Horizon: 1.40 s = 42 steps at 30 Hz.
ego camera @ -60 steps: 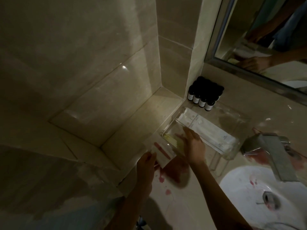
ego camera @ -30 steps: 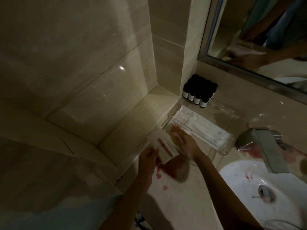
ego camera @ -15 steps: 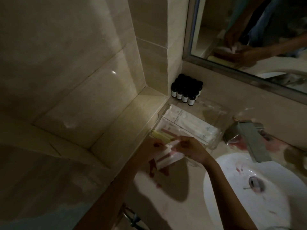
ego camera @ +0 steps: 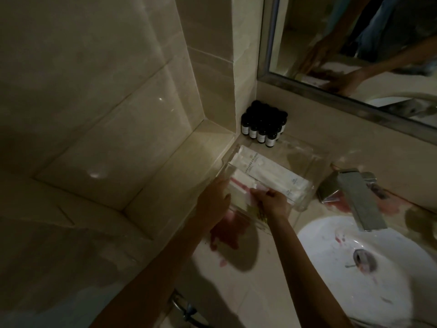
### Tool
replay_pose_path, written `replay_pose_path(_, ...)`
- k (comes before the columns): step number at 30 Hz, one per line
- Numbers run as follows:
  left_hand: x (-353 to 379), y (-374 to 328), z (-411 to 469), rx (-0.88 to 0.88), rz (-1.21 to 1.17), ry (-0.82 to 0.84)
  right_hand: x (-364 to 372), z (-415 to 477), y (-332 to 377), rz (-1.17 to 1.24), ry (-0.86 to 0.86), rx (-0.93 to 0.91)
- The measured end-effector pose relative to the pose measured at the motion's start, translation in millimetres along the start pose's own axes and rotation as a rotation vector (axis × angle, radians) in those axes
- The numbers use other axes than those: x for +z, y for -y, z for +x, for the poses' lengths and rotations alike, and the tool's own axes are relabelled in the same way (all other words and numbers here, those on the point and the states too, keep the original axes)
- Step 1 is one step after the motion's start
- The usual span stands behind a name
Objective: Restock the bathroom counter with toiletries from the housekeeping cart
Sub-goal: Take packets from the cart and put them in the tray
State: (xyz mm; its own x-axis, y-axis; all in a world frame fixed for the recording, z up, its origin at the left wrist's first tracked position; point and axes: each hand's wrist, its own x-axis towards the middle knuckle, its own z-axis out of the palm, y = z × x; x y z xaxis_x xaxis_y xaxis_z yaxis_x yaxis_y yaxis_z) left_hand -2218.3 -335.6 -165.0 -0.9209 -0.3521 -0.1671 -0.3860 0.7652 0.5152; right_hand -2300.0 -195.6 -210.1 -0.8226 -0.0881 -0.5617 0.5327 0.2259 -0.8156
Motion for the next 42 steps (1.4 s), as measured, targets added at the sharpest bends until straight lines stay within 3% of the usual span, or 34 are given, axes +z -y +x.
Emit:
replay_pose_path(7, 18, -1, 5, 0.095, 0.188, 0.194, 20, 9, 3, -0.08, -0.046, 0.032)
replay_pose_path(18, 38, 3, 21, 0.067, 0.417, 0.22, 29, 11, 0, -0.135, -0.121, -0.001)
replay_pose_path(25, 35, 0, 21, 0.091, 0.364, 0.254, 9, 7, -8, -0.303, -0.123, -0.07)
replay_pose_path(30, 38, 5, 30, 0.159, 0.328, 0.201, 7, 6, -6, -0.297, -0.116, -0.066)
replay_pose_path(42, 37, -2, 38, 0.04, 0.469, 0.323, 16, 7, -7, -0.362, -0.177, -0.041)
